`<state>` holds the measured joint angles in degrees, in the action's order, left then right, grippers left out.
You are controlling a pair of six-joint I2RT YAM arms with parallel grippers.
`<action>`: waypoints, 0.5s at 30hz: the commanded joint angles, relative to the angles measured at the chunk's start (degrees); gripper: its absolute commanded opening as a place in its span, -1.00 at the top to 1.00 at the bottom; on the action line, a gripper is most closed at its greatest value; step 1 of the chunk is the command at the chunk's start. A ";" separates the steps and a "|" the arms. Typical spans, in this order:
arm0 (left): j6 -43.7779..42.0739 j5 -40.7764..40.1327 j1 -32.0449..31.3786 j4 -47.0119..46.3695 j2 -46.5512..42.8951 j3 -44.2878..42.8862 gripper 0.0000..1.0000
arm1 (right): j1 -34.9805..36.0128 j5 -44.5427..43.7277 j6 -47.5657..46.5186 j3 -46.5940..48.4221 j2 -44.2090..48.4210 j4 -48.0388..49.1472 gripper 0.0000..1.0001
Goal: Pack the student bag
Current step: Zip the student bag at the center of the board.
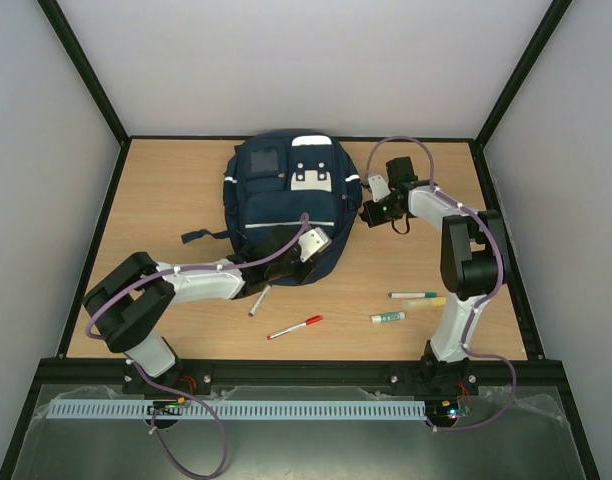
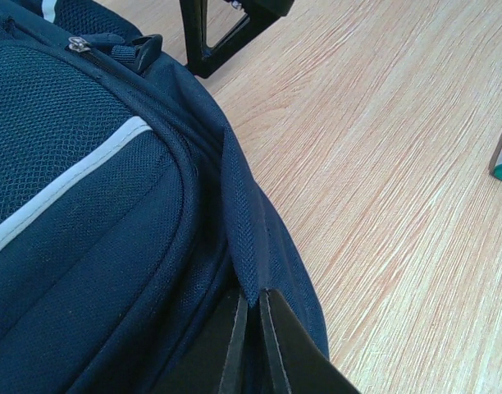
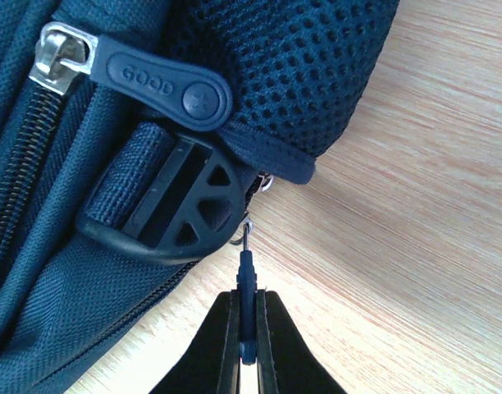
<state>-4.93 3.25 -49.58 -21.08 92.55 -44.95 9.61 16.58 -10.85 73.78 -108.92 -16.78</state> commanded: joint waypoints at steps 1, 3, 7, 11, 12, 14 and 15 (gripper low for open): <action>0.31 0.99 -0.65 0.08 -2.42 0.25 0.94 | -1.02 -4.69 1.16 1.69 -1.34 2.09 0.99; 0.48 0.91 -0.64 -0.02 -2.46 0.28 0.92 | -1.04 -4.66 1.35 1.70 -1.55 2.26 0.98; 0.94 0.66 -0.64 0.24 -2.60 -0.02 0.86 | -1.05 -4.82 1.71 1.65 -1.24 1.98 0.90; 1.96 0.06 -0.66 1.24 -3.04 -0.99 0.53 | -1.08 -5.36 2.73 0.01 1.58 1.75 0.45; 2.31 -0.22 -0.69 1.70 -3.26 -1.25 0.46 | -1.09 -5.12 2.84 -0.73 3.44 1.56 0.34; 3.13 -0.39 -0.69 3.02 -4.31 -2.09 0.41 | -1.08 -4.29 3.01 -1.90 6.52 0.60 0.22; 3.47 -0.41 -0.72 3.93 -4.88 -2.65 0.38 | -1.10 -3.63 3.09 -2.29 8.29 -0.14 0.18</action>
<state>-3.11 3.11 -49.98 -19.66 90.80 -45.06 8.82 12.56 -8.62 73.03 -107.85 -14.92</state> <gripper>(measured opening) 0.289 0.377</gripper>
